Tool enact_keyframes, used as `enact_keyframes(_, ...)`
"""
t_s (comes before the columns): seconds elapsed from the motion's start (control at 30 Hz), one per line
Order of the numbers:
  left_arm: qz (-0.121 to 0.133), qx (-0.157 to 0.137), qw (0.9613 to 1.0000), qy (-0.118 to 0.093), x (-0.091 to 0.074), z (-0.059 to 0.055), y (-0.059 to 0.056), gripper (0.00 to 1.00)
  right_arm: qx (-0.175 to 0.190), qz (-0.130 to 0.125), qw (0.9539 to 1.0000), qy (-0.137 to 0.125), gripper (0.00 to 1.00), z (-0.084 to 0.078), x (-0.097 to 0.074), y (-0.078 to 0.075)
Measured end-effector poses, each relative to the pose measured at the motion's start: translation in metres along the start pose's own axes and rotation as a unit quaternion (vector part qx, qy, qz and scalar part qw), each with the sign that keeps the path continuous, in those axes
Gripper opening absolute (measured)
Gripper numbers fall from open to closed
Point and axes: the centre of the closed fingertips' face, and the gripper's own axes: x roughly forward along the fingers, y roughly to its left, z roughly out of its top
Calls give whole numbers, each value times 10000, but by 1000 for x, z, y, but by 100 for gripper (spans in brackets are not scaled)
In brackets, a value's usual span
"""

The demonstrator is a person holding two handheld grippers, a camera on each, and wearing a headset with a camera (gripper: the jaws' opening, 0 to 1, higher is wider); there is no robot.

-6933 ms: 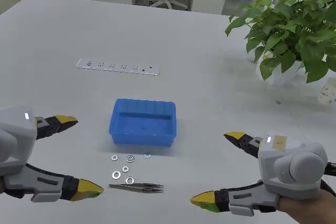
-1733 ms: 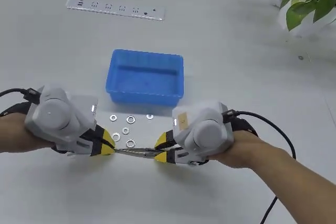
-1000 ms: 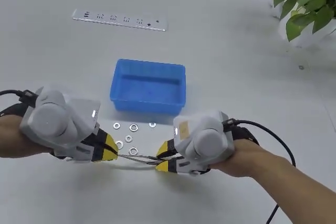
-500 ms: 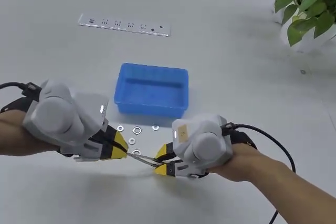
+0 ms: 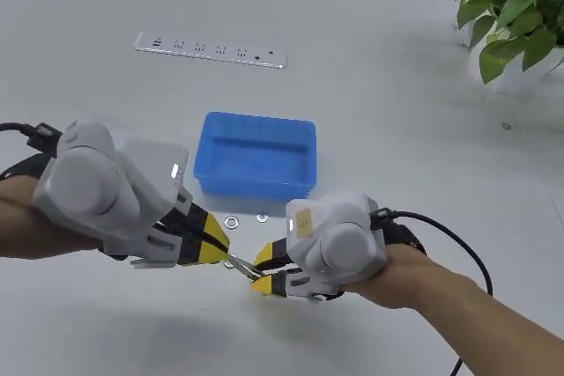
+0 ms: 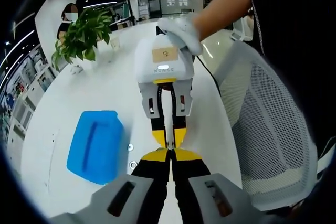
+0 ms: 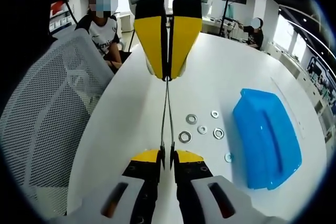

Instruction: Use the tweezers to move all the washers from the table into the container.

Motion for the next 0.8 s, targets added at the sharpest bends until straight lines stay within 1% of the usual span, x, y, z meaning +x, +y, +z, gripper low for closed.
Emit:
enact_keyframes(0.27,-34,94,9999,-79,5,9,-4,5,-18,40,10000,-22,12,2,4,6)
enact_keyframes(0.3,-49,64,9999,-121,6,11,-4,5,-3,31,10000,-32,12,2,4,6)
enact_keyframes(0.43,-73,118,9996,-232,8,17,-4,5,30,28,10000,-62,11,1,2,6)
enact_keyframes(0.5,-23,206,9995,-255,9,19,-2,6,28,1,10000,-59,11,1,2,6)
enact_keyframes(0.57,-20,205,9994,-294,10,20,-1,6,40,-6,10000,-66,11,0,1,5)
enact_keyframes(0.7,-61,181,9992,-341,13,22,-1,6,51,-18,10000,-78,11,-1,0,5)
enact_keyframes(0.8,-104,173,9992,-332,17,19,-1,6,56,-22,9999,-81,11,-1,0,5)
